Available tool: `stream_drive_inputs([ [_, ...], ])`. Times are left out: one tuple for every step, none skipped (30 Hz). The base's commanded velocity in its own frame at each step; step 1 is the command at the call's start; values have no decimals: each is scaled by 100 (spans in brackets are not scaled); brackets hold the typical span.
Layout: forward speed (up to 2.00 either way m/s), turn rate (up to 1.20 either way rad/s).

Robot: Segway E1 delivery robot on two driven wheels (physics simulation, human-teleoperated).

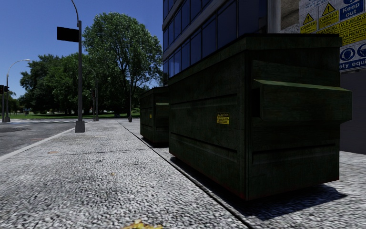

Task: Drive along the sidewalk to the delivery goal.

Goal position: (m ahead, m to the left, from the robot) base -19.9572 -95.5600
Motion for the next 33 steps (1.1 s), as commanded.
stream_drive_inputs([
  [0, 0],
  [0, 0],
  [0, 0],
  [0, 0],
  [0, 0],
  [0, 0],
  [0, 0],
  [0, 0],
  [0, 0],
  [0, 0],
  [0, 0],
  [0, 0],
  [0, 0],
  [0, 0],
  [0, 0],
  [0, 0],
  [0, 0],
  [0, 0],
  [0, 0],
  [0, 0],
  [0, 0],
  [0, 0],
  [0, 0],
  [0, 0],
  [0, 0],
  [0, 0],
  [0, 0],
  [0, 0],
  [0, 0],
  [0, 0],
  [0, -2],
  [0, -8],
  [0, -8],
])
